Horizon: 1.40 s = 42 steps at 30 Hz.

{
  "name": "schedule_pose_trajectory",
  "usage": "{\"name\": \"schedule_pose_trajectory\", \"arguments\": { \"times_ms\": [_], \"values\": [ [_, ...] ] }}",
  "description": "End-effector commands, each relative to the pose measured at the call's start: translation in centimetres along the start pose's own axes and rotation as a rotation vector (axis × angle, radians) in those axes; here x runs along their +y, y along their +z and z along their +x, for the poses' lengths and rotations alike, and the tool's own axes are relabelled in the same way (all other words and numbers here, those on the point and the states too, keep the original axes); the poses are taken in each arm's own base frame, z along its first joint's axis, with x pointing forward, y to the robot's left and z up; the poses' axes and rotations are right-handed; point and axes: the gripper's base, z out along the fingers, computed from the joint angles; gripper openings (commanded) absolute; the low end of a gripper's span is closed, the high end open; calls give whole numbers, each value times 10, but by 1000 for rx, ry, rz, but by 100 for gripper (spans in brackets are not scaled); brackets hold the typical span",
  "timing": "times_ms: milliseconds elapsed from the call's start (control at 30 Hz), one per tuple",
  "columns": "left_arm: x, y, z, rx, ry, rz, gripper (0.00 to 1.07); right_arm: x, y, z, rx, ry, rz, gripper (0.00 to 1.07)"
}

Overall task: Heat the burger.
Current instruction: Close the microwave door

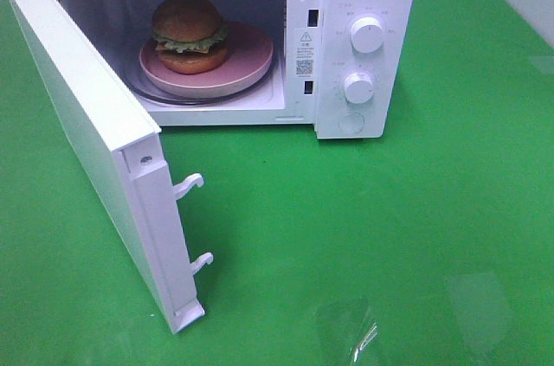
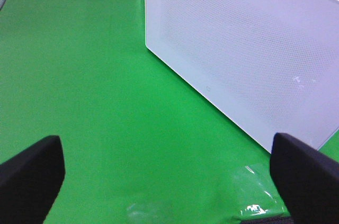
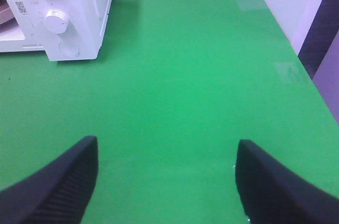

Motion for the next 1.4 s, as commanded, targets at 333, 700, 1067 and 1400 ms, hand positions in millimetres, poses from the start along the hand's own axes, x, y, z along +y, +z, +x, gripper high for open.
{"name": "schedule_pose_trajectory", "arguments": {
  "times_ms": [333, 700, 1067, 1400],
  "values": [
    [-1, -1, 0, -19, -3, 9, 98, 0, -3, 2, -28, 5, 1, 70],
    [-1, -1, 0, -20, -5, 9, 98, 0, -3, 2, -28, 5, 1, 70],
    [0, -5, -16, -49, -5, 4, 95, 0, -3, 2, -28, 5, 1, 70],
    [6, 19, -46, -80, -10, -32, 52, 0, -3, 2, -28, 5, 1, 70]
  ]
}}
